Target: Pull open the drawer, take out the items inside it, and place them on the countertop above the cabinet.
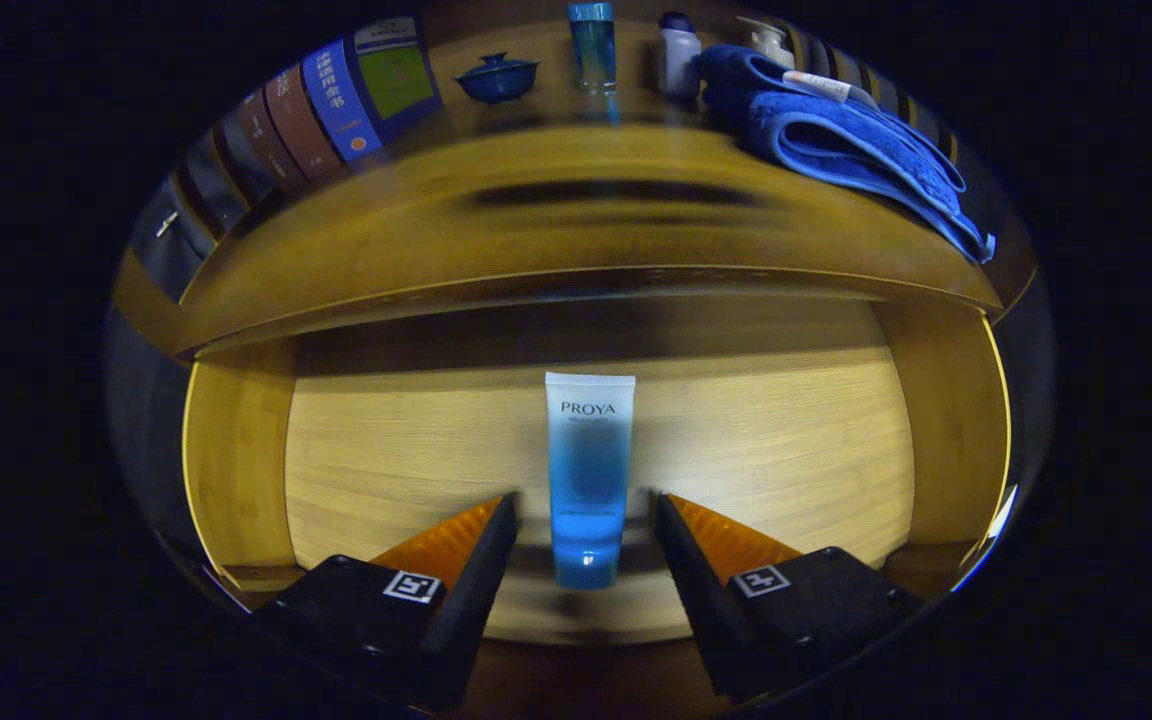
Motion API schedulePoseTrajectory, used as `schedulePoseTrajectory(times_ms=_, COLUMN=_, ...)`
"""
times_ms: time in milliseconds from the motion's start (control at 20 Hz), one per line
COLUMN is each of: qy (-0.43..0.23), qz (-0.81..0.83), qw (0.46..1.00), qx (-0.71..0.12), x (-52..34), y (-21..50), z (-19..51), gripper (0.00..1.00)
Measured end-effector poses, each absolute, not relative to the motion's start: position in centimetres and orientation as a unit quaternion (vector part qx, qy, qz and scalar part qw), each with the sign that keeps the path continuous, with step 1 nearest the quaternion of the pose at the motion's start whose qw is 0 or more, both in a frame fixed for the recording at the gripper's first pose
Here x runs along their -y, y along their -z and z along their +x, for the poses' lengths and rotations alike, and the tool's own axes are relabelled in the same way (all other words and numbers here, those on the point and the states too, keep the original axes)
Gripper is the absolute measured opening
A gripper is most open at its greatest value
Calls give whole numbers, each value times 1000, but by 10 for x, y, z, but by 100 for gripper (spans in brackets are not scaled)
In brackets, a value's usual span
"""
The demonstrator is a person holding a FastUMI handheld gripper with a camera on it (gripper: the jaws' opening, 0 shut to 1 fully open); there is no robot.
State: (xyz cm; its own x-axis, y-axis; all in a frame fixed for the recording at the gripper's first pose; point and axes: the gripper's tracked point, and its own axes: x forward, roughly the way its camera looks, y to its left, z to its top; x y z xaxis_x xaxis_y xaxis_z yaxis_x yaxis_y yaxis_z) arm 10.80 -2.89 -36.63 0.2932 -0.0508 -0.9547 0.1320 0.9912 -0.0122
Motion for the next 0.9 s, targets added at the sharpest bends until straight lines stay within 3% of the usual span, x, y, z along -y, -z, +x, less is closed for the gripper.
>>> schedulePoseTrajectory(times_ms=250, qy=58, qz=41, qw=788, qx=-612, x=28, y=371, z=107, gripper=84)
schedulePoseTrajectory(times_ms=400, qy=62, qz=22, qw=786, qx=-615, x=33, y=374, z=107, gripper=52)
schedulePoseTrajectory(times_ms=550, qy=53, qz=15, qw=788, qx=-614, x=33, y=373, z=109, gripper=47)
schedulePoseTrajectory(times_ms=900, qy=41, qz=45, qw=812, qx=-580, x=31, y=339, z=101, gripper=47)
